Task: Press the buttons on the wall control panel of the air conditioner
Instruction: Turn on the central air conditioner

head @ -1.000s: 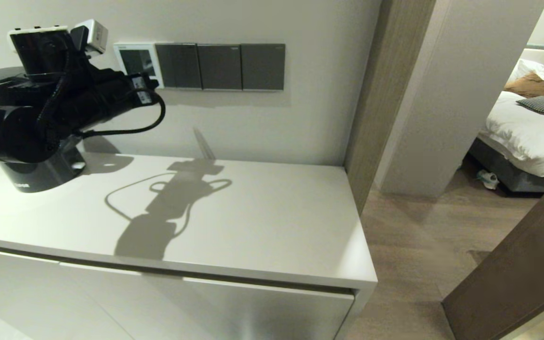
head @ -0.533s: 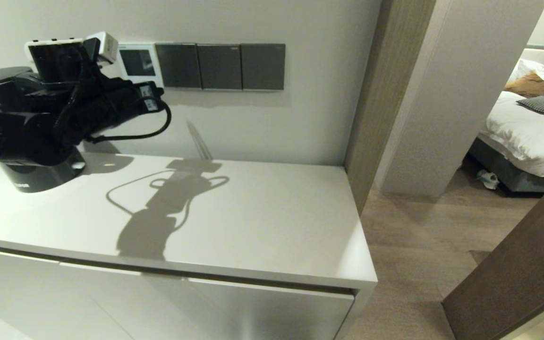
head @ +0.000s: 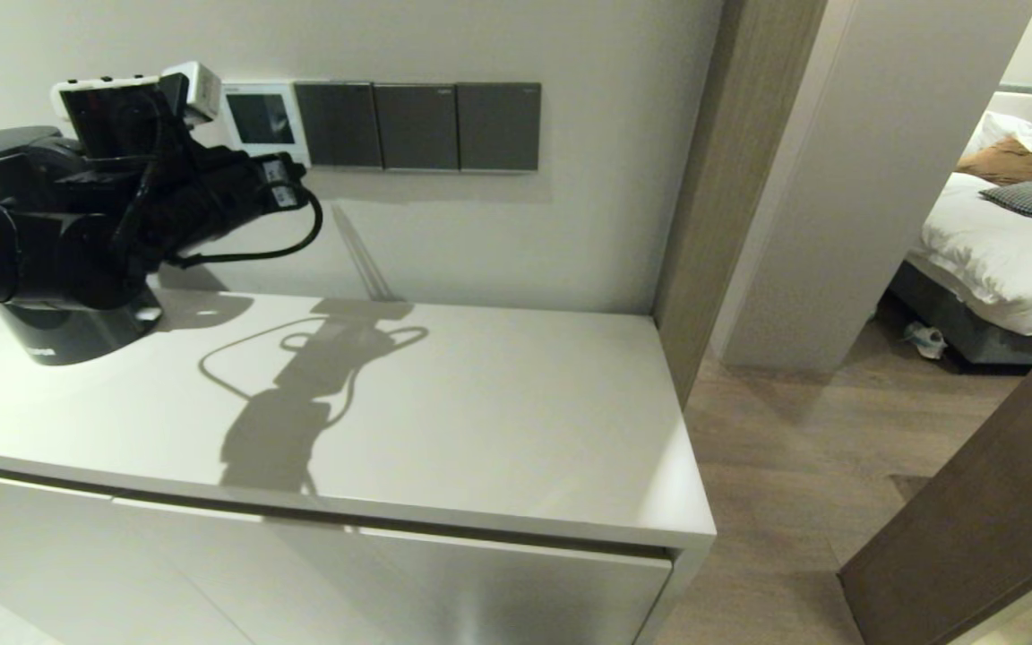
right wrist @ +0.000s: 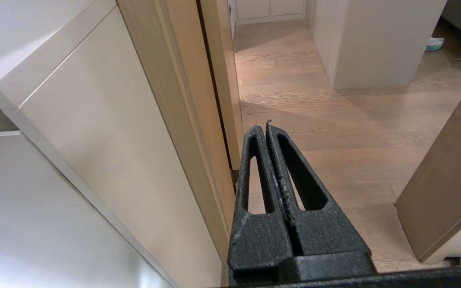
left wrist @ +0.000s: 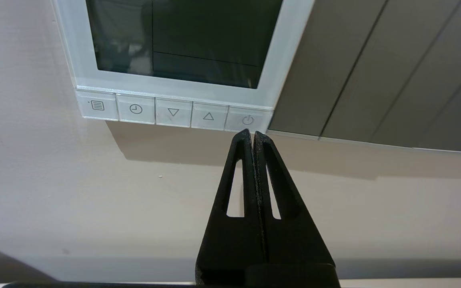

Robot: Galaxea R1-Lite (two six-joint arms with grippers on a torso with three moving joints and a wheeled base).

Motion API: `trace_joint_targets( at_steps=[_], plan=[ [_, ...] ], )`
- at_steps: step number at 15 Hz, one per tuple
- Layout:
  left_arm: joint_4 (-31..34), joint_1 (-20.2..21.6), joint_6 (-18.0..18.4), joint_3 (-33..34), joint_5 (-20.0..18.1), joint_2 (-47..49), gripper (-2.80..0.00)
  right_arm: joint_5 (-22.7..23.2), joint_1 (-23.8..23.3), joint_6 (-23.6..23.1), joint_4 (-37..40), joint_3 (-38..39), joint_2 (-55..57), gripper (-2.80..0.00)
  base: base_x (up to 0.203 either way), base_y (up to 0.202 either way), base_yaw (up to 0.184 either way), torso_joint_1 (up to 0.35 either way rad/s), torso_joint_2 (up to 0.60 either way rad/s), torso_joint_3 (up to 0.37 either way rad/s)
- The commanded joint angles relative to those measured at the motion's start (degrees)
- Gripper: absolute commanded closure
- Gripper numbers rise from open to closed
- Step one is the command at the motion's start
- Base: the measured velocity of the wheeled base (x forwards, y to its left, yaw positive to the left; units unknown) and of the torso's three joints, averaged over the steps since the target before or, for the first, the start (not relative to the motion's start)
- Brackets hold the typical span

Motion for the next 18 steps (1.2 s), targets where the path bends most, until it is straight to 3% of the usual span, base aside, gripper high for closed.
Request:
trace_joint_targets(
  at_steps=[1,7,18],
  plan=[
    [-0.29,0.02,-0.20,-0.59,-0.12,1.01,0.00,0.02,0.02,0.01,0.00,0.09,0.08,0.00,0.000,0.000,0.000,0.000,0.00,0.000],
    [-1.27,0.45,-0.20,-2.09,-0.03,2.33,0.00,0.01,0.02,0.01,0.00,0.09,0.08,0.00,0.000,0.000,0.000,0.000,0.00,0.000],
    [-0.39,1.13,0.24,4.02,-0.39,-6.14,0.00,0.01,0.02,0.01,0.00,0.09,0.08,0.00,0.000,0.000,0.000,0.000,0.00,0.000]
  ],
)
